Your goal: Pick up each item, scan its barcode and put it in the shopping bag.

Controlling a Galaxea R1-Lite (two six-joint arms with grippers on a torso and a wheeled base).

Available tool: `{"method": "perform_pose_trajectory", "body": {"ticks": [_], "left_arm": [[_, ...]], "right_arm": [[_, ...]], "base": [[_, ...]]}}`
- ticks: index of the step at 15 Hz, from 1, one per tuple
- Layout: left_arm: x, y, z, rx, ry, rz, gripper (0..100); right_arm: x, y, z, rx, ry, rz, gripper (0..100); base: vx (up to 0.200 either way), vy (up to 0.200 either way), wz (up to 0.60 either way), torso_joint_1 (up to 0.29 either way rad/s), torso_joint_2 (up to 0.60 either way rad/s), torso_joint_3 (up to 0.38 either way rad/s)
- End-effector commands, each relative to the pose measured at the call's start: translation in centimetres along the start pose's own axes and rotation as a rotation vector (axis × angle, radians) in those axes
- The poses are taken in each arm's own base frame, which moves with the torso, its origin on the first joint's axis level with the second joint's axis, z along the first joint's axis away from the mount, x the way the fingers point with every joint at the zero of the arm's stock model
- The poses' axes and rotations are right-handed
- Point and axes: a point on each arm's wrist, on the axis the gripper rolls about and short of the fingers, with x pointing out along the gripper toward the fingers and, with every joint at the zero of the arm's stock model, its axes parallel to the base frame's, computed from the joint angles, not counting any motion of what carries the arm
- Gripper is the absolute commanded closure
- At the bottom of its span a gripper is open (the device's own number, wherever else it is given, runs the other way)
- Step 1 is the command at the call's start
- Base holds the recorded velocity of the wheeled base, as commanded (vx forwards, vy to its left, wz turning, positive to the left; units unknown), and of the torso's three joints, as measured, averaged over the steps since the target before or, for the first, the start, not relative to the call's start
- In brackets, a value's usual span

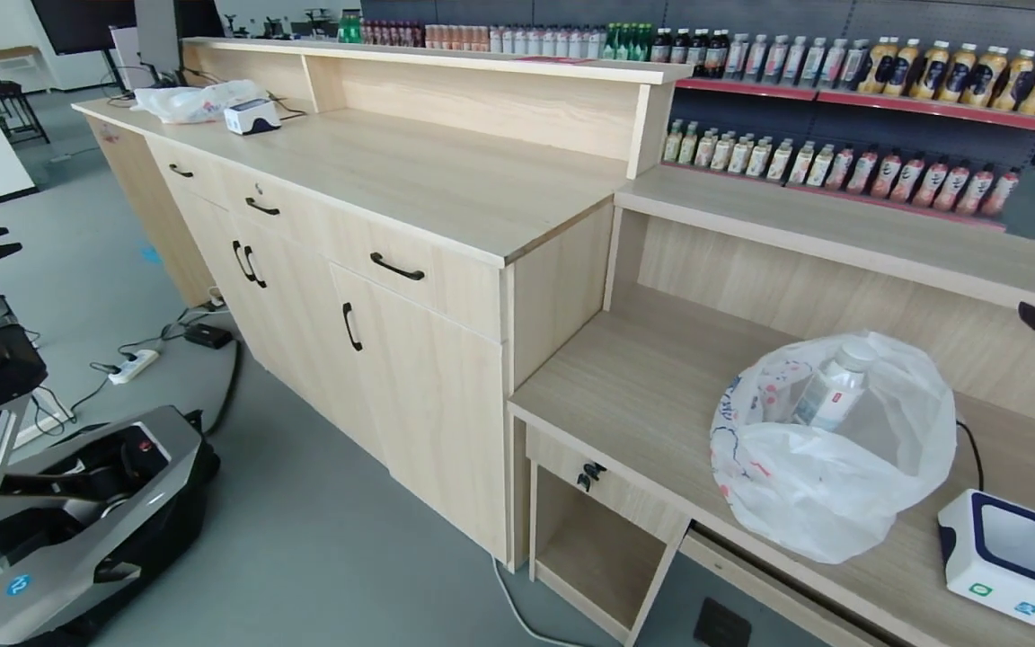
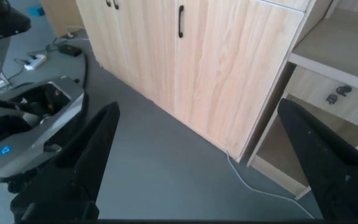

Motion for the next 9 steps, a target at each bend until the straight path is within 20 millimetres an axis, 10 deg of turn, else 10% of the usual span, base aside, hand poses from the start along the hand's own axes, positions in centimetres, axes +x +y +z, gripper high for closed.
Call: {"method": "perform_pose_trajectory", "body": {"ticks": [1,5,9], "left_arm": [[0.0,0.0,0.0,-0.001,0.000,0.001,0],[0.0,0.0,0.0,-0.001,0.000,-0.001,0],[0.0,0.0,0.0,-0.001,0.000,0.001,0]], "right_arm": [[-1.8,-1.2,4.6,-0.018,-0.027,-0.136,0],[-3.9,-1.0,5.5,0.193,0.220,-0.398,0],[-2.3,-3.1,0.3,0.317,0.425,-0.547,0]], "base": [[0.000,0.000,-0.60,0.002,-0.01,0.012],[0.000,0.000,-0.60,-0.001,0.00,0.005],[0.000,0.000,-0.60,0.001,0.00,0.001]]}}
